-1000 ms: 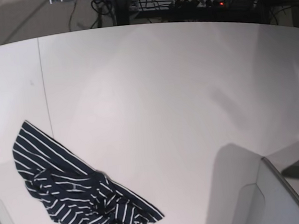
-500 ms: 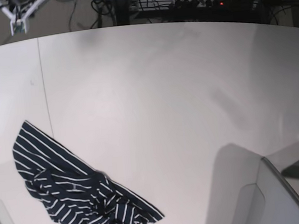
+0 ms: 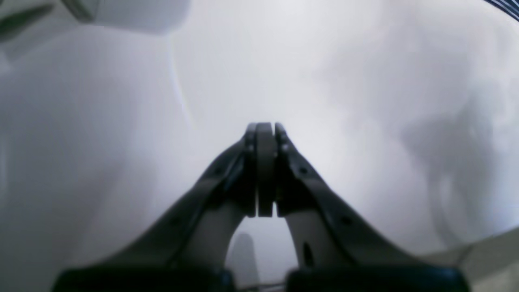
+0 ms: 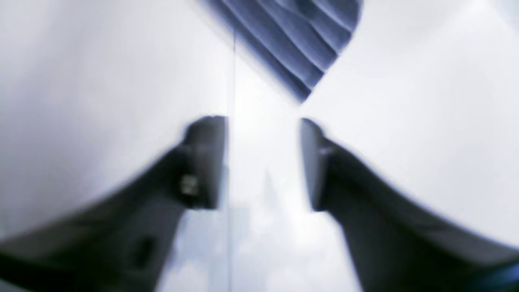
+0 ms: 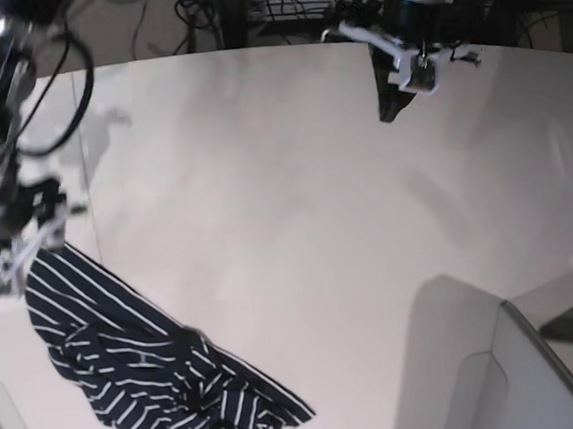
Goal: Layout the t-shirt on the table in an organized manner, then fold the t-shirt properly
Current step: 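Reach the right gripper to the striped shirt and grasp its edge, lifting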
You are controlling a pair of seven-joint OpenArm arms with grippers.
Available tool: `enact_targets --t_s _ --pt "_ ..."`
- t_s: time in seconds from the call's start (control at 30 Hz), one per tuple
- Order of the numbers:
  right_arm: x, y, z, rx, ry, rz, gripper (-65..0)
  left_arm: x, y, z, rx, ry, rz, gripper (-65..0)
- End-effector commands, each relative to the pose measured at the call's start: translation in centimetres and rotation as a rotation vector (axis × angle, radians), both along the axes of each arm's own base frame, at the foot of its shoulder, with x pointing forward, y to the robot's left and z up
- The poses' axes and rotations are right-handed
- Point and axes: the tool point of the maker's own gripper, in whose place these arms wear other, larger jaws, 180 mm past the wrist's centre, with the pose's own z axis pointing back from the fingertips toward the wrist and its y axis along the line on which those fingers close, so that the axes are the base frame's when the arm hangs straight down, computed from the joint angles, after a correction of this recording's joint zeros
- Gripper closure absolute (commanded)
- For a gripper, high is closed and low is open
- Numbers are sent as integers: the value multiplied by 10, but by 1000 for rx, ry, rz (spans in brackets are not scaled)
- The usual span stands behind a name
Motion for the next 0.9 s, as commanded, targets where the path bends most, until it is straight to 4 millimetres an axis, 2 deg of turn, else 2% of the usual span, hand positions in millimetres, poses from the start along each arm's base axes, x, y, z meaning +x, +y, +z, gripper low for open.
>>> enact_targets --t_s 0.0,0.17,0.27,0.37,0.5,0.67,0.77,0.8,0.87 --pt "12 -18 6 1 -20 -30 -375 5 0 7 -5 -20 7 0" --pt "50 -58 -32 195 48 -91 -429 12 -2 6 -7 -12 10 0" --pt "66 -65 -56 328 58 -124 -467 17 0 9 -5 -27 14 0" --pt "78 -67 -74 422 23 -159 -470 17 0 8 -3 -24 16 0" --pt "86 -62 -92 499 -9 -179 -470 18 0 8 -3 -22 16 0" --pt "79 -50 -116 556 13 -240 -468 17 1 6 -2 -18 16 0" --pt "78 -41 -121 574 27 -236 -464 18 1 7 -2 -19 16 0" --pt "78 -37 -122 581 30 -233 -444 18 1 7 -2 -19 16 0" --pt "79 -27 -124 593 34 -224 -360 18 1 7 -2 -19 16 0"
